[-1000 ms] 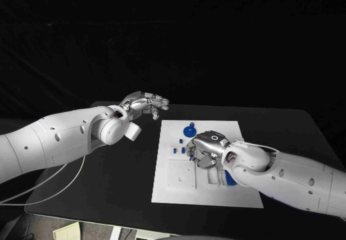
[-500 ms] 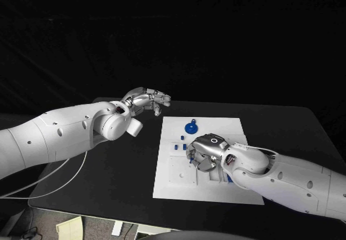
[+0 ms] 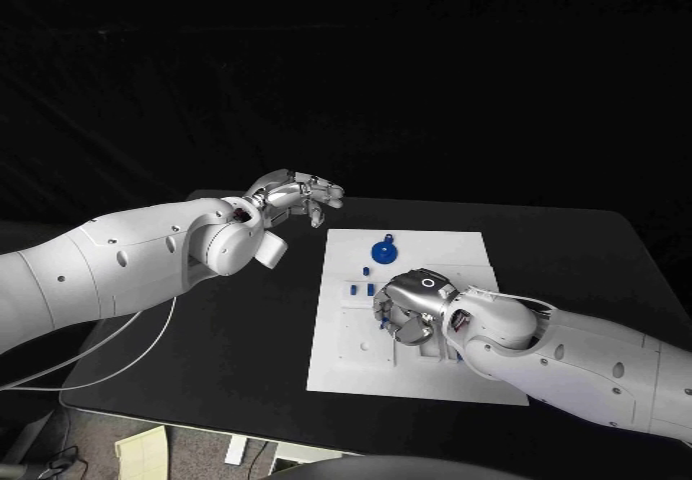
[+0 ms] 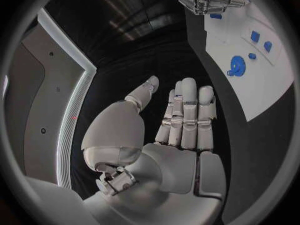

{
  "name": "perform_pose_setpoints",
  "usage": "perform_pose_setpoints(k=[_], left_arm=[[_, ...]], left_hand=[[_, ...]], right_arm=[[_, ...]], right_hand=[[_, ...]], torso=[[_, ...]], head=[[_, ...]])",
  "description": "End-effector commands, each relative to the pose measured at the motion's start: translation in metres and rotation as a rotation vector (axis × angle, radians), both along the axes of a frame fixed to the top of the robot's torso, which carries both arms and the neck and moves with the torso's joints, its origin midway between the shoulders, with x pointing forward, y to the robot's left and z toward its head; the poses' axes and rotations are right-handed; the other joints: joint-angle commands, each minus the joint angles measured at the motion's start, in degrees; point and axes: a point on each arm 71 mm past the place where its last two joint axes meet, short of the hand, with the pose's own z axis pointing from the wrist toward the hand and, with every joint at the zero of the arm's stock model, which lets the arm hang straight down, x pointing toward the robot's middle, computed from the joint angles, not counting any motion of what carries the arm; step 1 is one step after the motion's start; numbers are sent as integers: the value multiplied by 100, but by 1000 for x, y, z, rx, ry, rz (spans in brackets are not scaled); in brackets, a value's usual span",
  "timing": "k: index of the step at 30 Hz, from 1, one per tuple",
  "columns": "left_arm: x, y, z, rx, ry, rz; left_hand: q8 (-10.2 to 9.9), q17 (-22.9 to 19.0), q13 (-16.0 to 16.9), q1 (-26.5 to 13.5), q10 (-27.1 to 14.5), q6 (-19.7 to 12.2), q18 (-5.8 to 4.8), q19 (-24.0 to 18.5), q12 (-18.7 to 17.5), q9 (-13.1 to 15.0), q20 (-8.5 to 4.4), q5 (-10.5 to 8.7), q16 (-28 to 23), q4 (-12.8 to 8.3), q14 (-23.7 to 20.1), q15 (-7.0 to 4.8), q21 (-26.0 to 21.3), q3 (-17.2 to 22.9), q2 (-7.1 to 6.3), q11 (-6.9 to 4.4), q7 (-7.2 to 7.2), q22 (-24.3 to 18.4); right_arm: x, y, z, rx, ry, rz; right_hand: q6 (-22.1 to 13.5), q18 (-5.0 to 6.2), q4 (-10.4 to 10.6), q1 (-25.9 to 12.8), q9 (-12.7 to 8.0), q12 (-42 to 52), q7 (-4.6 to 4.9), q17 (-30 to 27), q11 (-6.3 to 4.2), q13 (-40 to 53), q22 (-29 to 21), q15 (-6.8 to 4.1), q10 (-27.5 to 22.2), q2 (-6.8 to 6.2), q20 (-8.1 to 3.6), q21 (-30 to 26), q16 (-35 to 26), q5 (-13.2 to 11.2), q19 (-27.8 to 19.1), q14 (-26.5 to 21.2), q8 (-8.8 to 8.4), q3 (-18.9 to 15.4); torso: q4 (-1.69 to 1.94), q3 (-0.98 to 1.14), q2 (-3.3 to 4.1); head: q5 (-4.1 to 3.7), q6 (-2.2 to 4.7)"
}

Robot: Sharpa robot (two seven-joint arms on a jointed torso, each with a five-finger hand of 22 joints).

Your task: Assemble the parts on the task board

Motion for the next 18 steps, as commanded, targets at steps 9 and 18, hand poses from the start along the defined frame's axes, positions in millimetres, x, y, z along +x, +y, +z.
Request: perform_pose_setpoints(k=[9,18], left_arm=[[0,-1,1,-2,-5,-15],[0,0,1,-1,-4,-12]], left_hand=[[-2,12,9,-27,-9,-13,466,1,-5,-9,-41,-3,-41,22,18,-2,-34,-14,31,43,16,-1],[-1,14,9,-28,-10,-15,466,1,-5,-10,-41,-3,-43,22,18,-2,-35,-16,30,43,16,-1]], right_arm=[[-2,0,-7,-23,11,1],[-1,0,-9,-31,10,-1]], right_hand=[[-3,271,-10,-16,14,3,1,-8,-24,114,13,-118,129,72,-158,40,41,35,122,-145,20,-39],[-4,271,-14,-18,19,1,2,-10,-24,120,17,-118,128,76,-160,45,41,37,123,-145,19,-42]], torso=[[0,-1,1],[-1,3,5]], head=[[25,-25],[31,-54]])
